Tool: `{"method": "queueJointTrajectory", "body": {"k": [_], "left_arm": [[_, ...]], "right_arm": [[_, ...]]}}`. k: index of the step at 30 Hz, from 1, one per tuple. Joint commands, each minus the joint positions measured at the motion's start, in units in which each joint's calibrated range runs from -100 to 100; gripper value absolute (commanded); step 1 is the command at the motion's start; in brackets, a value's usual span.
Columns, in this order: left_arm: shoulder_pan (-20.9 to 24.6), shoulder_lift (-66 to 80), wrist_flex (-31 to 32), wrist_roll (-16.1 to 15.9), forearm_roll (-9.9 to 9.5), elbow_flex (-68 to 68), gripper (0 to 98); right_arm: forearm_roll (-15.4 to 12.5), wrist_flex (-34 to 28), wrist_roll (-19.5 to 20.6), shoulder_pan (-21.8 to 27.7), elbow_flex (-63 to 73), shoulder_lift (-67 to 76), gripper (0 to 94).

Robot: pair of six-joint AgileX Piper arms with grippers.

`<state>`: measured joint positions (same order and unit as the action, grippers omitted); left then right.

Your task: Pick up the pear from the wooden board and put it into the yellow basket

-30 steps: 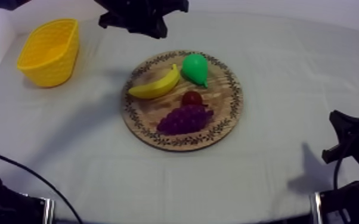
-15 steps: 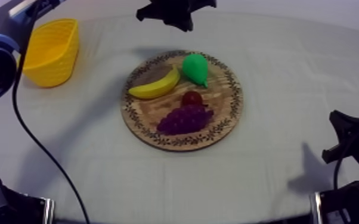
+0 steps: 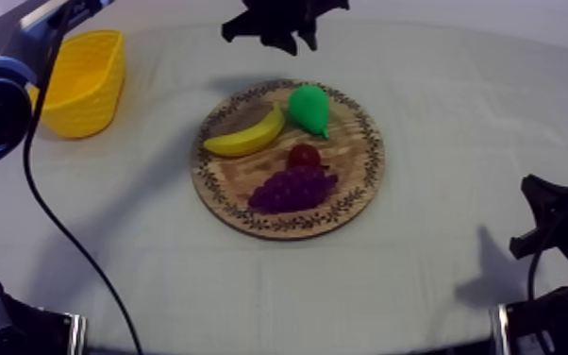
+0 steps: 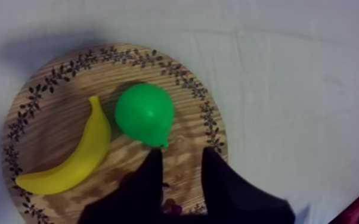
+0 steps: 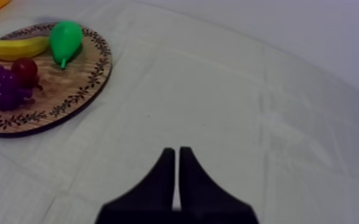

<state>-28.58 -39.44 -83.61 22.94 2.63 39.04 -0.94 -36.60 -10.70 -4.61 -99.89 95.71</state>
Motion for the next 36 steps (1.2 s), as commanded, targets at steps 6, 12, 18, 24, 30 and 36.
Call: {"method": "queueJointTrajectory", "body": {"k": [6,12,18,24,30,36], "left_arm": [[-0.2,0.33,0.33,-0.59,0.4,-0.89,54.8],[-0.66,0.67,1.32,-0.82,0.29,-2.39,70.2],[-0.88,0.69,1.5,-0.04,0.43,-3.49,80.6],[-1.14,0.19,-0.3,1.72,-0.08,-2.99,86.0],[-1.1,-1.45,-1.02,2.38,-0.11,-1.84,87.3],[-0.9,-5.19,-1.43,3.3,0.19,0.17,87.7]], "right_arm": [[-0.01,-0.01,0.03,0.01,0.0,0.04,0.4],[-0.01,-0.01,0.03,0.01,0.0,0.04,0.4],[-0.01,-0.01,0.03,0.01,0.0,0.04,0.4],[-0.01,-0.01,0.03,0.01,0.0,0.04,0.4],[-0.01,-0.01,0.03,0.01,0.0,0.04,0.4],[-0.01,-0.01,0.03,0.01,0.0,0.04,0.4]]}}
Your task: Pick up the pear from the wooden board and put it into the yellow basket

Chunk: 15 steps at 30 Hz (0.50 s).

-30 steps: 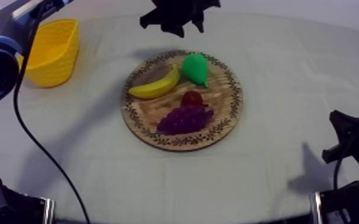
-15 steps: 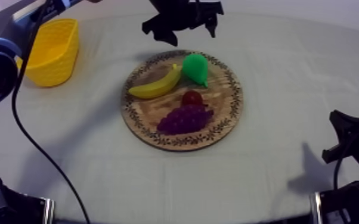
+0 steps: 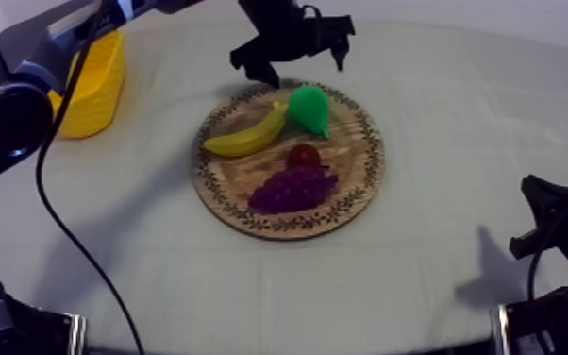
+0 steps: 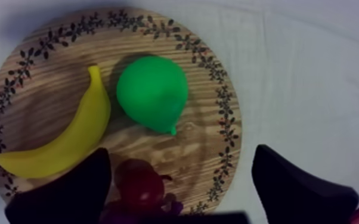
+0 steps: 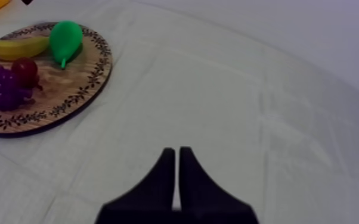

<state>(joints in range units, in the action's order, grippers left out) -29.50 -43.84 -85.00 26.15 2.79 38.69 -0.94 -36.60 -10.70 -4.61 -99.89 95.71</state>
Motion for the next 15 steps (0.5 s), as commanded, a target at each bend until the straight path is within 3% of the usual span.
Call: {"method": "queueJointTrajectory", "body": {"k": [1,15], "left_arm": [[0.06,-1.63,-0.2,0.24,0.06,1.08,87.7],[1.37,-16.07,-6.46,1.87,0.02,16.2,88.3]], "right_arm": [[-0.01,-0.01,0.03,0.01,0.0,0.04,0.4],[-0.01,-0.01,0.03,0.01,0.0,0.04,0.4]]}}
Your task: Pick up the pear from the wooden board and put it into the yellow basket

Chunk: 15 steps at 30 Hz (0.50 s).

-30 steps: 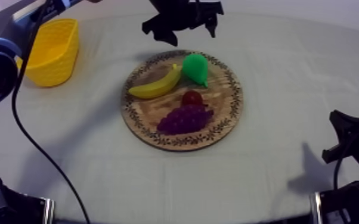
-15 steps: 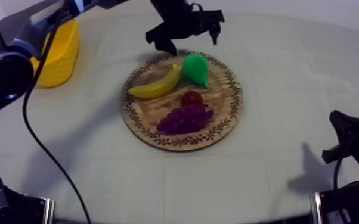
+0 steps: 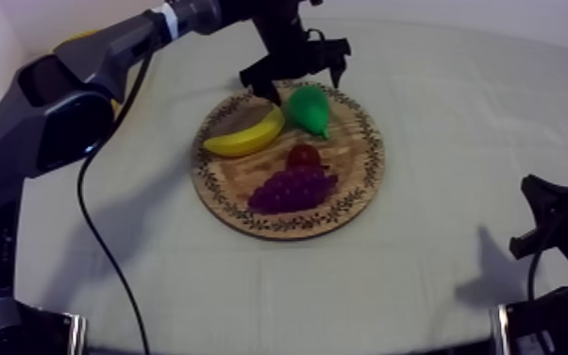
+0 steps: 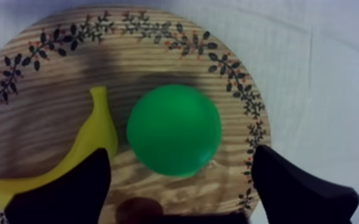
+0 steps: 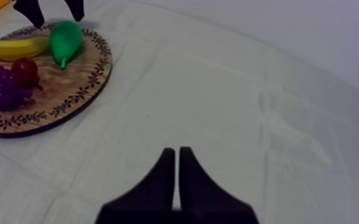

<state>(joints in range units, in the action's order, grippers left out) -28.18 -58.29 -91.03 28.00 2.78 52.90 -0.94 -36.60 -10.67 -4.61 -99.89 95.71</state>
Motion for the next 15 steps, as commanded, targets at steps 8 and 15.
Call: {"method": "queueJointTrajectory", "body": {"k": [8,15], "left_arm": [[0.35,-8.7,-3.15,-0.31,0.56,11.13,88.3],[0.36,-11.92,-5.1,-0.77,0.75,15.82,86.0]], "right_arm": [[-0.01,-0.01,0.0,0.01,0.0,0.04,0.4],[-0.01,-0.01,0.0,0.01,0.0,0.04,0.4]]}}
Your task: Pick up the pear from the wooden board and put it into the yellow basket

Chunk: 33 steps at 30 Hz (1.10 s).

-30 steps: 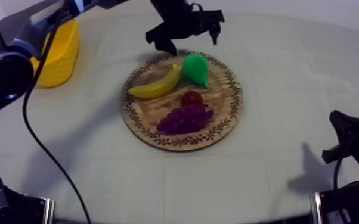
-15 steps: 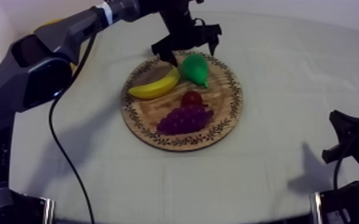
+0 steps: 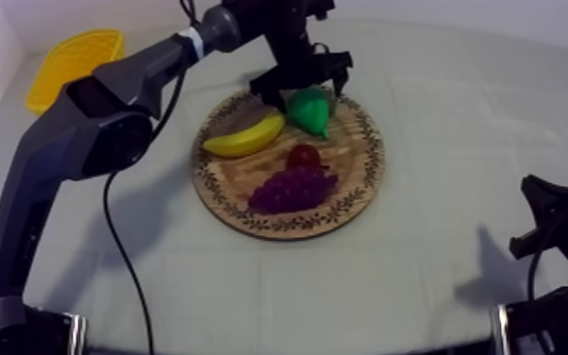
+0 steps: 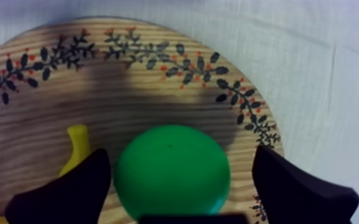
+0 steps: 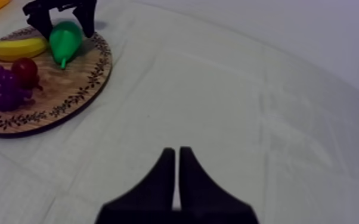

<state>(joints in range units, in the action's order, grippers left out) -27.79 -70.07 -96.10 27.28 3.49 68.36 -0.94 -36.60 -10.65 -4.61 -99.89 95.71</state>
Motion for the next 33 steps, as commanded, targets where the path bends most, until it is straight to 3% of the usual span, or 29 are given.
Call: {"method": "queueJointTrajectory", "body": {"k": [1,18,33], "left_arm": [[-0.03,-0.39,-0.2,-0.12,0.06,0.67,85.4],[-0.58,-0.36,-1.71,-0.68,-0.09,-0.07,52.1],[-2.44,13.66,-0.35,-1.39,-0.78,-8.35,47.8]], "right_arm": [[-0.01,-0.01,-0.02,0.01,0.0,0.04,0.4],[-0.01,-0.01,-0.02,0.01,0.0,0.04,0.4],[-0.01,-0.01,-0.02,0.01,0.0,0.04,0.4]]}}
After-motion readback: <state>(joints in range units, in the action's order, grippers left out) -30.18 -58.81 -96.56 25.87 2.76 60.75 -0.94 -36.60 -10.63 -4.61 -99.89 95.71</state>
